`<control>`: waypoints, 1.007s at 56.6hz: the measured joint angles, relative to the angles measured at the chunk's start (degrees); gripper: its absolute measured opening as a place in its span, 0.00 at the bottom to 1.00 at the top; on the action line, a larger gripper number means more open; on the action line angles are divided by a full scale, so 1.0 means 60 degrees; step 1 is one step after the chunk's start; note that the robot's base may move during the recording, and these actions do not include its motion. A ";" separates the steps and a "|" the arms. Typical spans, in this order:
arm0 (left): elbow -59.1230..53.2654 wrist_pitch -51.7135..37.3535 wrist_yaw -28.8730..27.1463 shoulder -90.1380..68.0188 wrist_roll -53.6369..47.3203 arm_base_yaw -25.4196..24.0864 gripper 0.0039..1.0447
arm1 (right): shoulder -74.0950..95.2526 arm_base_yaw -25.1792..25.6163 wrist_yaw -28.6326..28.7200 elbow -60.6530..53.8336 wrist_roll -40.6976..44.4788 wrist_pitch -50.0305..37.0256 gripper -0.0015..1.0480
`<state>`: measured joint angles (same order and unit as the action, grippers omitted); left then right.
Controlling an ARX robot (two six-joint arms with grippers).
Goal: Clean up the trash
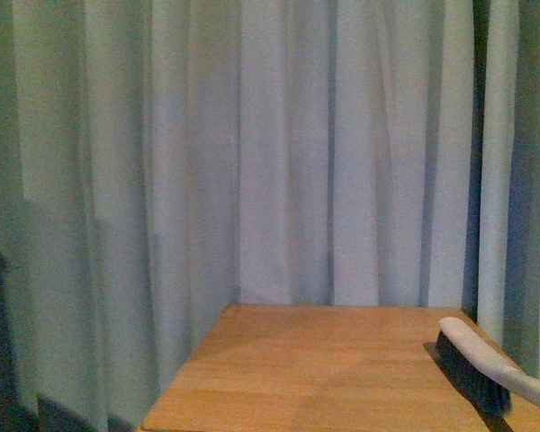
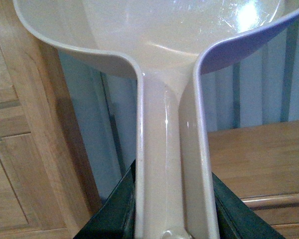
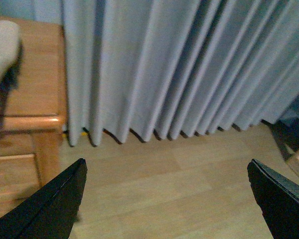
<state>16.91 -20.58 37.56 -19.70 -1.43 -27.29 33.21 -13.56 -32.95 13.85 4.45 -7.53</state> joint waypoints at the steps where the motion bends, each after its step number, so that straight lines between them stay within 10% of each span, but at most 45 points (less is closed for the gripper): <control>1: 0.0000 0.0000 0.0000 0.0000 0.0007 0.0000 0.25 | 0.0288 0.0036 0.0146 0.0291 -0.0102 0.0076 0.93; 27: 0.0000 0.0000 0.0000 0.0018 0.0040 0.0000 0.25 | 0.7599 0.0098 0.2324 0.7351 -0.3344 0.3912 0.93; 57: 0.0000 0.0000 0.0004 0.0022 0.0040 0.0000 0.25 | 1.1045 -0.0211 0.2659 0.9395 -0.5115 0.4430 0.93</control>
<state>16.91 -20.58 37.58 -19.57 -1.19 -27.29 99.48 -14.83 -16.99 70.22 -26.24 19.05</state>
